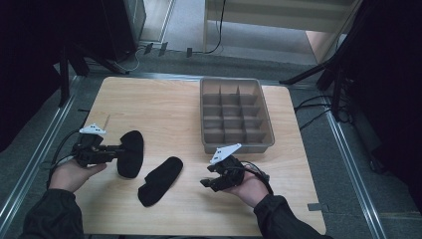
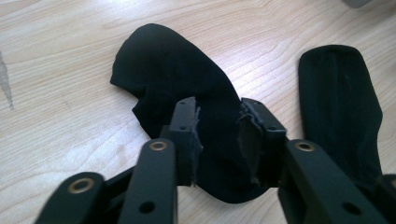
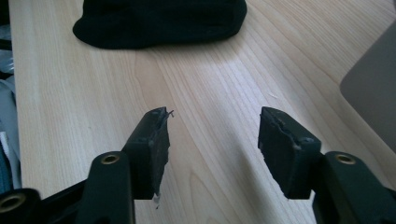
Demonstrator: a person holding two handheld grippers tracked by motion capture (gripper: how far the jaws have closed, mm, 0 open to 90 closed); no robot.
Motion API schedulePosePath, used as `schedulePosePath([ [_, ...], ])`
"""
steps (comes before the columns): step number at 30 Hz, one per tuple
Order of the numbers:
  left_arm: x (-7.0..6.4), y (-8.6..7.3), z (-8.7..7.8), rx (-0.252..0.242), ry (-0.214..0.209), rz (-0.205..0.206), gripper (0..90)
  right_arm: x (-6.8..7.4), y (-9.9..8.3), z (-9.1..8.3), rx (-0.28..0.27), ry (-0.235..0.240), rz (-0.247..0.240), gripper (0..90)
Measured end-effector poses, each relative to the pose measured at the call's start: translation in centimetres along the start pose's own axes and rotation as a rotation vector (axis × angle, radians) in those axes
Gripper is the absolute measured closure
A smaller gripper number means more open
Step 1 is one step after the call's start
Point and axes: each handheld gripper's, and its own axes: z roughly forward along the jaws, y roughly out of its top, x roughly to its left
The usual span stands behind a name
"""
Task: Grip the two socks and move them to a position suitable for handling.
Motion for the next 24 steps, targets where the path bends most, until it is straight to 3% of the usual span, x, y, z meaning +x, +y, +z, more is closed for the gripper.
schedulePosePath([
  [4, -0.7, -0.3, -0.4, -0.011, 0.001, -0.012, 64.9, 0.1, 0.3, 0.1, -0.011, 0.014, -0.010, 48.1],
  [6, -1.2, -0.6, -0.7, -0.027, -0.007, -0.013, 69.7, 0.3, 0.5, 0.1, -0.031, 0.014, -0.016, 50.5],
  [8, -1.9, -1.0, -0.9, -0.034, -0.019, -0.046, 75.0, 0.3, 0.7, 0.2, -0.046, 0.008, -0.023, 52.9],
  [17, -5.3, -2.0, -1.4, -0.072, 0.002, -0.048, 85.5, 1.1, 2.1, 0.8, -0.114, -0.012, -0.018, 67.0],
  [20, -5.9, -2.2, -1.2, -0.068, -0.014, -0.050, 88.3, 1.3, 2.7, 1.1, -0.146, -0.027, -0.027, 76.2],
  [24, -6.3, -2.5, -0.9, -0.052, -0.019, -0.065, 88.6, 1.3, 3.2, 1.9, -0.144, -0.028, -0.038, 82.6],
])
